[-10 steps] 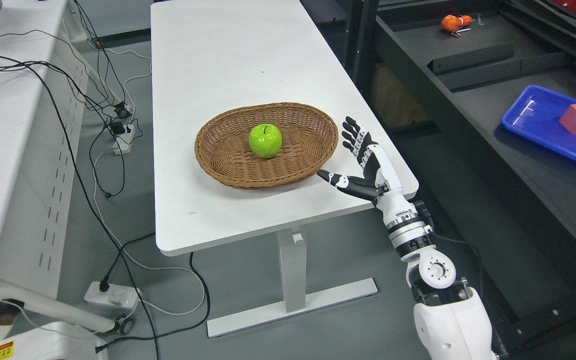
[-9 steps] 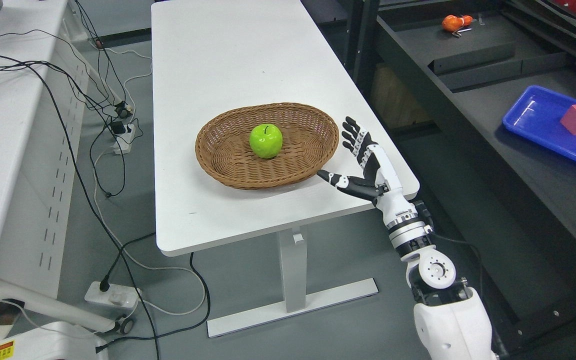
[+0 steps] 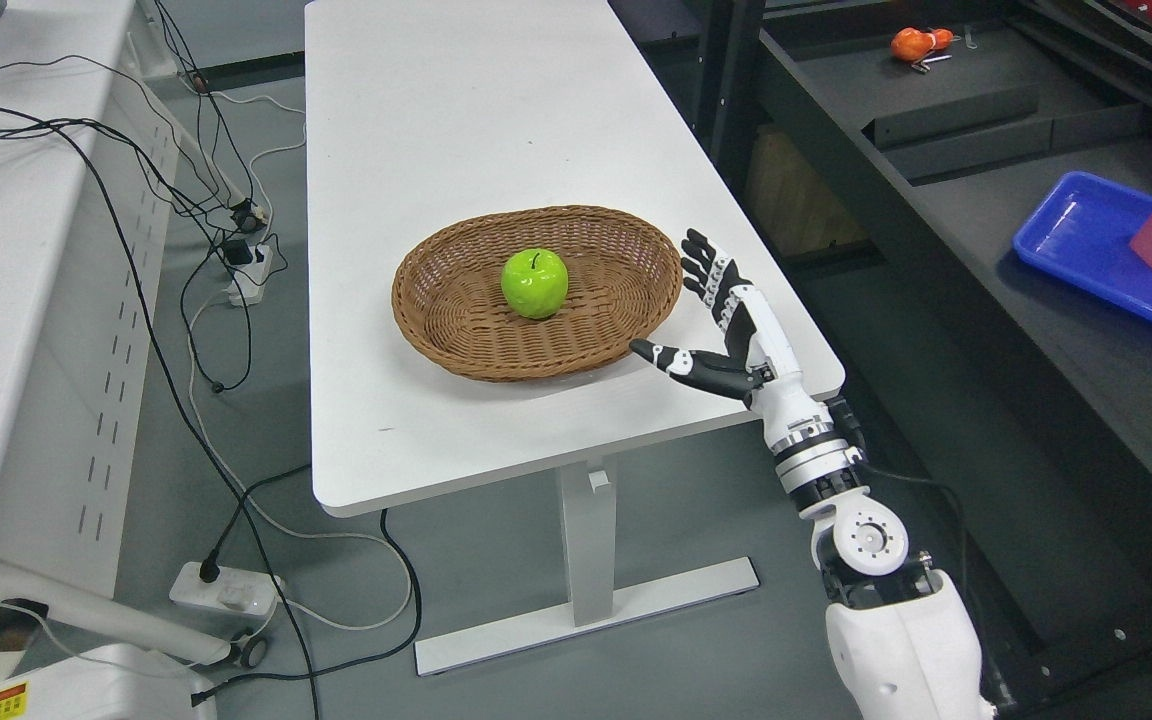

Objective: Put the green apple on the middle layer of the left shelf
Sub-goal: 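Reach the right hand over the wicker basket toward the green apple, then close the right hand around the green apple in the basket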

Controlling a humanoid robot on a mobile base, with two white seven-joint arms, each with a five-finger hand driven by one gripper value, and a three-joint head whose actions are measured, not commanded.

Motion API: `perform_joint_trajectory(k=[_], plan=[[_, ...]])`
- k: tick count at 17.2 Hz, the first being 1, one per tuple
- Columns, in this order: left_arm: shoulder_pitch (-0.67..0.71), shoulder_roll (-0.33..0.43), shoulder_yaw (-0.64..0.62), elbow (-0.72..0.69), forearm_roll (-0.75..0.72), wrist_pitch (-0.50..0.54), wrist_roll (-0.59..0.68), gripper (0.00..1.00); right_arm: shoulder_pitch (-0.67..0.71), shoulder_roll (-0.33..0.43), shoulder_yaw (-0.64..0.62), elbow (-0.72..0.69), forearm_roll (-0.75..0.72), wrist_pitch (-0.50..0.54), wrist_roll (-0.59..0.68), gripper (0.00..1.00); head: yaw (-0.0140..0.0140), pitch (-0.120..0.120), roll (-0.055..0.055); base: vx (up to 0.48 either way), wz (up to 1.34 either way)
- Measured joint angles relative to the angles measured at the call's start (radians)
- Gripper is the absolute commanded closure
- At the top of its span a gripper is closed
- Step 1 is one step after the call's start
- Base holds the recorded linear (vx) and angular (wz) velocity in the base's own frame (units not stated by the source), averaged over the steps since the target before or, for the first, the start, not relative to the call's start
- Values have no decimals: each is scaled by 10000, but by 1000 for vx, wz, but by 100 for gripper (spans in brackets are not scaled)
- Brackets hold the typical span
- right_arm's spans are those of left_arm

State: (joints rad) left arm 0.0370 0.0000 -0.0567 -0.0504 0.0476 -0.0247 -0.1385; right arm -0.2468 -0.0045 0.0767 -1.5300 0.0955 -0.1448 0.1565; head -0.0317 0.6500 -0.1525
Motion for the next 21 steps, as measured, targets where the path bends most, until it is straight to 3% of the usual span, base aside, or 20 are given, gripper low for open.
perform_joint_trajectory(k=[4, 7, 13, 21], plan=[[0, 0, 0, -1, 0, -2, 1, 0, -976, -215, 347, -2, 2721, 147, -34, 0, 0, 0, 0, 117, 72], [0, 0, 0, 0, 0, -2, 1, 0, -1911, -334, 587, 3, 3630, 182, -27, 0, 0, 0, 0, 187, 103], [-4, 0, 0, -2, 0, -4, -3, 0, -3024, -637, 1555, 226, 4408, 199, 2306, 0, 0, 0, 0, 195, -19], [-3, 0, 0, 0, 0, -4, -8, 0, -3530, -1279, 3215, 972, 5396, -51, 2963, 0, 0, 0, 0, 57, 2]])
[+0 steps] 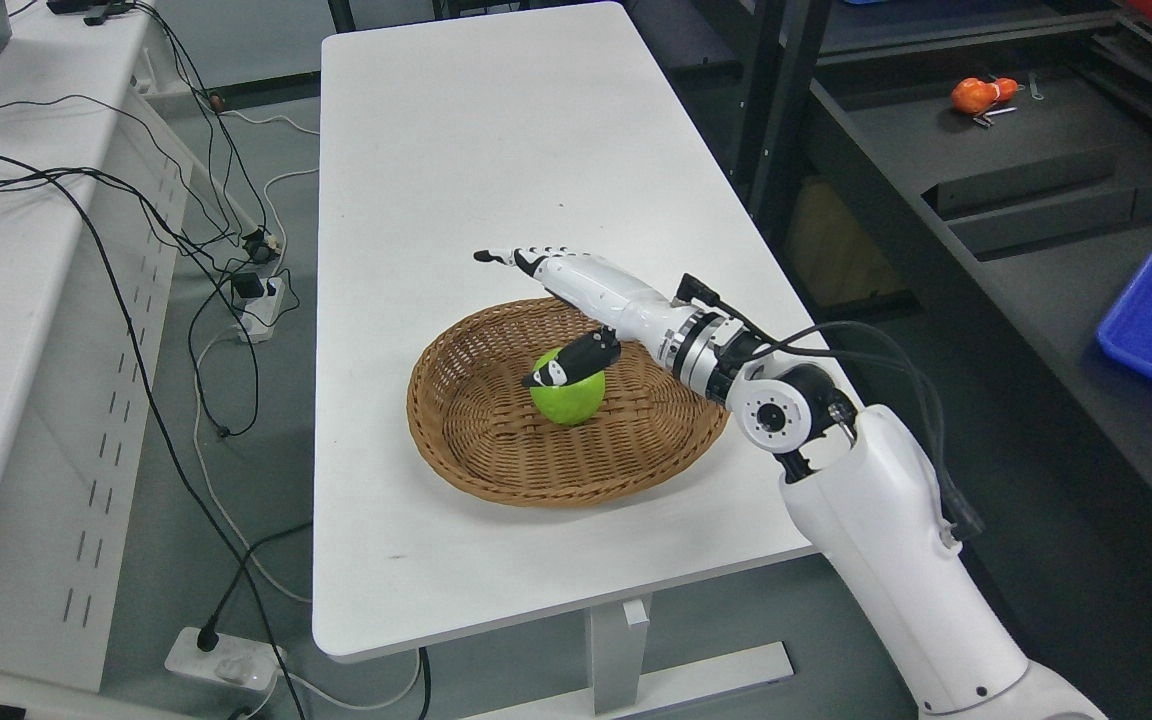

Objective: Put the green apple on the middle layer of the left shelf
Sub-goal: 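Close the right hand around the green apple in the basket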

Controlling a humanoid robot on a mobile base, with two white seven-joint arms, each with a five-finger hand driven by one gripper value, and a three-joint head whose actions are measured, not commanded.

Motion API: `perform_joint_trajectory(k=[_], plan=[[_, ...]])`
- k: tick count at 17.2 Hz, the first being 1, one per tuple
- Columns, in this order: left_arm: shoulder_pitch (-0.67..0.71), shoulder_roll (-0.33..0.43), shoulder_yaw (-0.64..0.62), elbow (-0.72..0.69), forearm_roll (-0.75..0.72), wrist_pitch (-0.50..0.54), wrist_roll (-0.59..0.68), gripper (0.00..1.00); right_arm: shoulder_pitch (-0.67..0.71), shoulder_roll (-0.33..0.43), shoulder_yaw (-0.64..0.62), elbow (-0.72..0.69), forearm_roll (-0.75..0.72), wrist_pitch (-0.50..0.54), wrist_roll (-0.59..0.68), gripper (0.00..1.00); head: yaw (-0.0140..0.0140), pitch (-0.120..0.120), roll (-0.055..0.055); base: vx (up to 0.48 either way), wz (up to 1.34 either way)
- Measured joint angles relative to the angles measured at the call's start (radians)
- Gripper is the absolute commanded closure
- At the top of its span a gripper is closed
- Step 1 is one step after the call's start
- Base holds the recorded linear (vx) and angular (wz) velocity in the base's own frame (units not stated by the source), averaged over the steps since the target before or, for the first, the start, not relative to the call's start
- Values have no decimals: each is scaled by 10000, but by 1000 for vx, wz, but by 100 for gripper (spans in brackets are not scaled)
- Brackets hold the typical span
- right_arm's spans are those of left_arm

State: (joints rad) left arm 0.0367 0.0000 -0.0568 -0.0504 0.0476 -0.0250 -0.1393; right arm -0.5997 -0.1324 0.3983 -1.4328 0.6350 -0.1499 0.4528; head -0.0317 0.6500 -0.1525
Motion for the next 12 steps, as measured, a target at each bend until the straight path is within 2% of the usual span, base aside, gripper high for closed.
perform_joint_trajectory(k=[9, 12], plan=[[1, 0, 0, -1, 0, 0, 0, 0, -450, -697, 1427, 1194, 719, -334, 24, 1, 0, 0, 0, 9, -2], [1, 0, 0, -1, 0, 0, 0, 0, -541, -849, 1727, 1568, 800, -339, 24, 11, 0, 0, 0, 0, 0]])
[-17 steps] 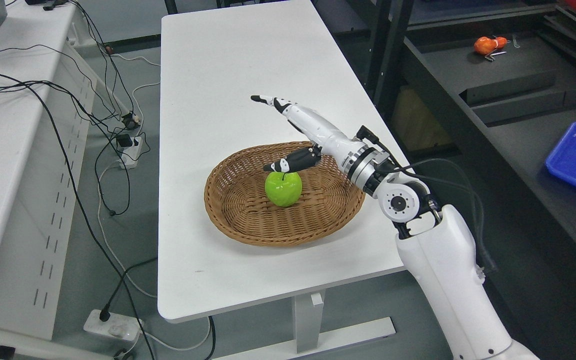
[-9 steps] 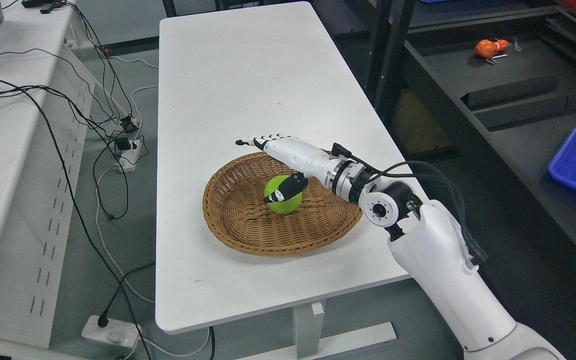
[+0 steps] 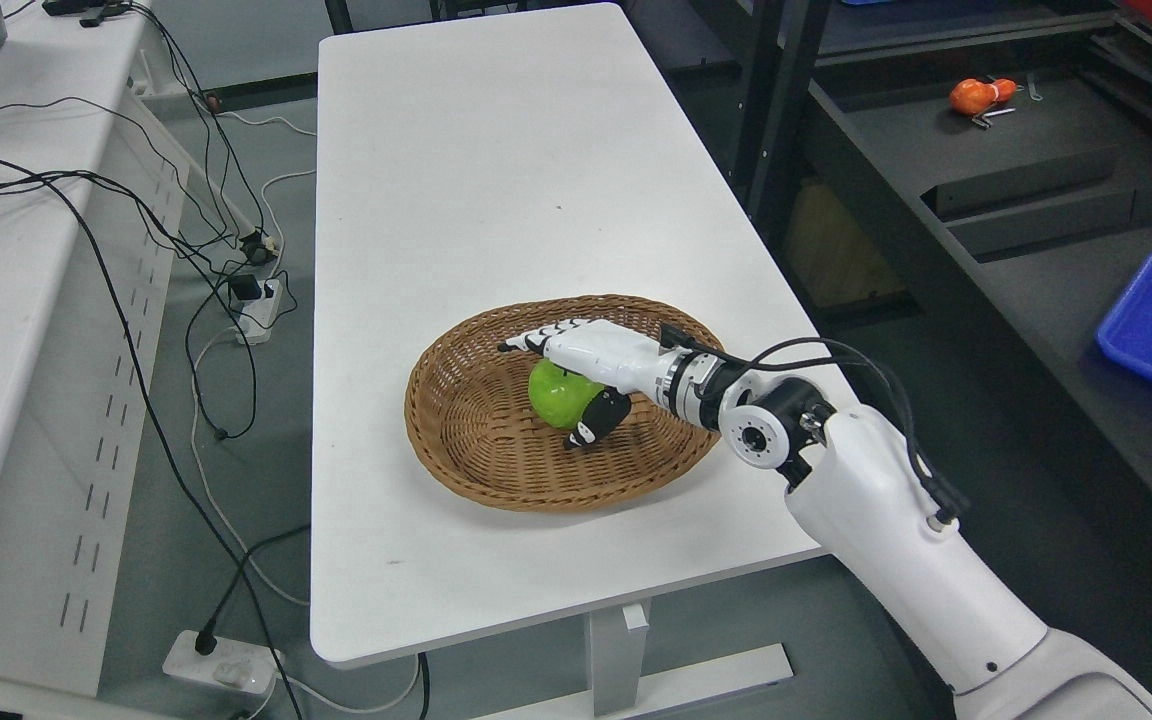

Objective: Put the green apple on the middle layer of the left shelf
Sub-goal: 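Close the right hand around the green apple in the basket, then lift the green apple out of the basket with the right hand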

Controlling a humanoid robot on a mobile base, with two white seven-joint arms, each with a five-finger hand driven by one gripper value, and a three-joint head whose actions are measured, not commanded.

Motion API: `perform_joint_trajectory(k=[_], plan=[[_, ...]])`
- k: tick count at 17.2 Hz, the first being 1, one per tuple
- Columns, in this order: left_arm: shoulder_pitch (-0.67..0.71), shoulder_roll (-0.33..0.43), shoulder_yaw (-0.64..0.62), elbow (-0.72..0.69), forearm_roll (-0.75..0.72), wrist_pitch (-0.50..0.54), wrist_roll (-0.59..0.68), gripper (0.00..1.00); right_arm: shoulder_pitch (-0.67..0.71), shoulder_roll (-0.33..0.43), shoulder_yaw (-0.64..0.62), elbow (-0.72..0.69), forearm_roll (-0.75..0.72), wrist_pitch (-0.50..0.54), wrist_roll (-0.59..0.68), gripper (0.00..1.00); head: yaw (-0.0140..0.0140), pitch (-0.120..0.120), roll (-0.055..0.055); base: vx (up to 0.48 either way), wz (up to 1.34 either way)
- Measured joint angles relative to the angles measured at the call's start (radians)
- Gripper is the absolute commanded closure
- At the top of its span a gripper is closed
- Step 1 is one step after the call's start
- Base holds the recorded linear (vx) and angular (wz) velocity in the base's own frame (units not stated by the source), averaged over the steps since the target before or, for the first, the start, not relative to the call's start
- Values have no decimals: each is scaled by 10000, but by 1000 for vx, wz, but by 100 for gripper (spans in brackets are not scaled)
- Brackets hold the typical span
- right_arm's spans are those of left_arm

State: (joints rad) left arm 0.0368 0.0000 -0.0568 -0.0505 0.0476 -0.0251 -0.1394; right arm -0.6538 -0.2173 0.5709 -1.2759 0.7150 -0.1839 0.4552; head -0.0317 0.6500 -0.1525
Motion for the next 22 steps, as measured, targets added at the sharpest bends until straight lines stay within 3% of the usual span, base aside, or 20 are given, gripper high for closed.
perform_joint_trajectory(k=[3, 5, 6, 8, 16, 22], plan=[[0, -1, 0, 0, 0, 0, 0, 0, -91, -145, 226, 302, 46, -6, 0, 29, 0, 0, 0, 0, 0], [0, -1, 0, 0, 0, 0, 0, 0, -128, -225, 322, 438, 60, -7, -8, 53, 0, 0, 0, 0, 0], [0, -1, 0, 0, 0, 0, 0, 0, -148, -272, 368, 515, 68, -7, -153, 59, 0, 0, 0, 0, 0], [0, -1, 0, 0, 0, 0, 5, 0, -163, -344, 357, 615, 51, -28, -107, 95, 0, 0, 0, 6, 20], [0, 0, 0, 0, 0, 0, 8, 0, 107, -559, -710, 288, -951, -408, 587, 100, 0, 0, 0, 0, 0], [-1, -1, 0, 0, 0, 0, 9, 0, 993, -441, -2693, -730, -1633, -223, -3616, 100, 0, 0, 0, -28, -2]])
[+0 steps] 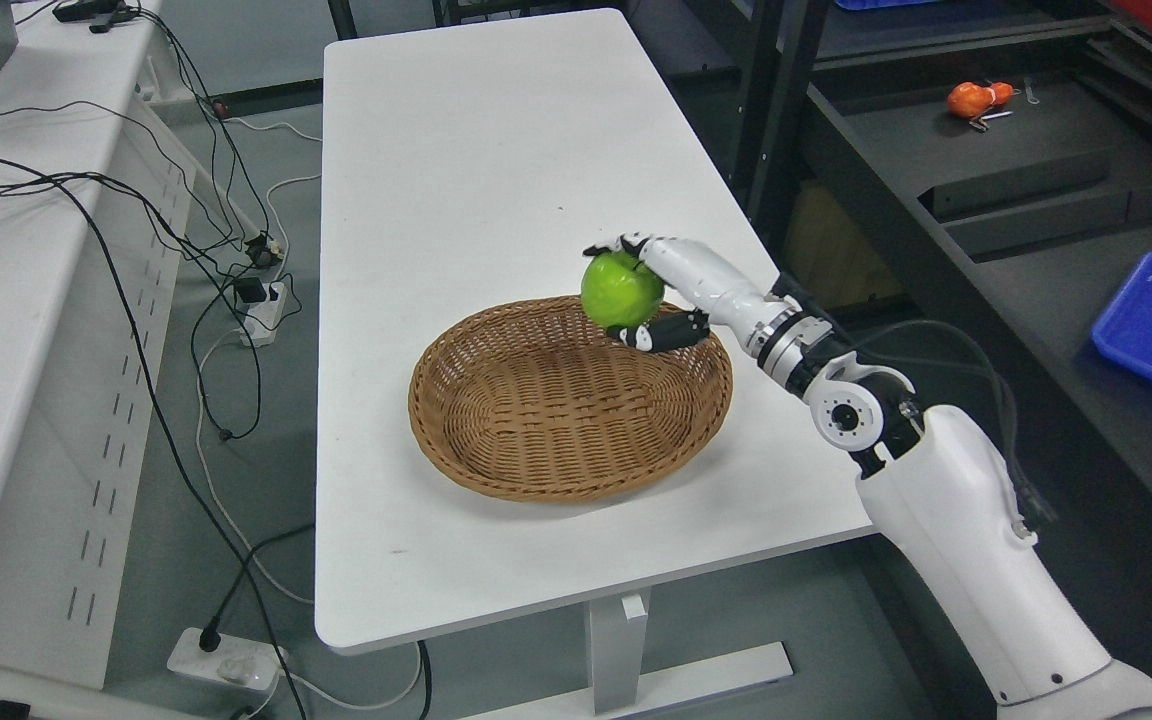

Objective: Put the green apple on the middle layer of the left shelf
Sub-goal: 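Lift the green apple out of the basket with the right hand, then carry the green apple to the black shelf tray while turning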

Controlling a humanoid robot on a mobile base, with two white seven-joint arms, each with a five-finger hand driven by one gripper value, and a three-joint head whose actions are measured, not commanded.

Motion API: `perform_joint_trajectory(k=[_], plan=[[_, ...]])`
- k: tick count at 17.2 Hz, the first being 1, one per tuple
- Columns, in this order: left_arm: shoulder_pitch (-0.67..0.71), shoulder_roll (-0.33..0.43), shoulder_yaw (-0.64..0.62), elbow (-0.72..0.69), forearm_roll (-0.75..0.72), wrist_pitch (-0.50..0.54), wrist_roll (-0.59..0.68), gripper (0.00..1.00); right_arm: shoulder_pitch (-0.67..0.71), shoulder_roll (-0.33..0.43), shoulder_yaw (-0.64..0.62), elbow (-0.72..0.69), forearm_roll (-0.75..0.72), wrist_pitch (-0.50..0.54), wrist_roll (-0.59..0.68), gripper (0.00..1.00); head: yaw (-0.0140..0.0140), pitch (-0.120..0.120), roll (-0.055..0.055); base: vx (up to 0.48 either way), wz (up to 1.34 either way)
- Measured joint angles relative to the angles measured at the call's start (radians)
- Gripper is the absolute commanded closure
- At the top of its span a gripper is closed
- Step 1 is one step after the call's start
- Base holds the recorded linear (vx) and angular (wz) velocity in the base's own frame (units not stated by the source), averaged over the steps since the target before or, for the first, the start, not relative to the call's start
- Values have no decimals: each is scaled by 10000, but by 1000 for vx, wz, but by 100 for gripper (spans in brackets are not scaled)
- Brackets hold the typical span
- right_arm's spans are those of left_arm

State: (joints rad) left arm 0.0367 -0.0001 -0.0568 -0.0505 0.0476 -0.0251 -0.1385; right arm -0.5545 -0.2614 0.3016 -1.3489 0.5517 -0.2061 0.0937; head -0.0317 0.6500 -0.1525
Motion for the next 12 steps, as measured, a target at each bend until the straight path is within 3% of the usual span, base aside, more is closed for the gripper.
perform_joint_trajectory(k=[2, 5, 12], plan=[[0, 0, 0, 0, 0, 0, -7, 0, 327, 71, -617, -292, -92, 354, -1693, 100, 0, 0, 0, -177, 3], [0, 0, 0, 2, 0, 0, -8, 0, 831, 214, -1296, -686, -170, 637, -2920, 100, 0, 0, 0, -226, 52], [3, 0, 0, 2, 0, -3, -9, 0, 1786, 580, -2204, -1363, -247, 729, -3261, 100, 0, 0, 0, -420, -92]])
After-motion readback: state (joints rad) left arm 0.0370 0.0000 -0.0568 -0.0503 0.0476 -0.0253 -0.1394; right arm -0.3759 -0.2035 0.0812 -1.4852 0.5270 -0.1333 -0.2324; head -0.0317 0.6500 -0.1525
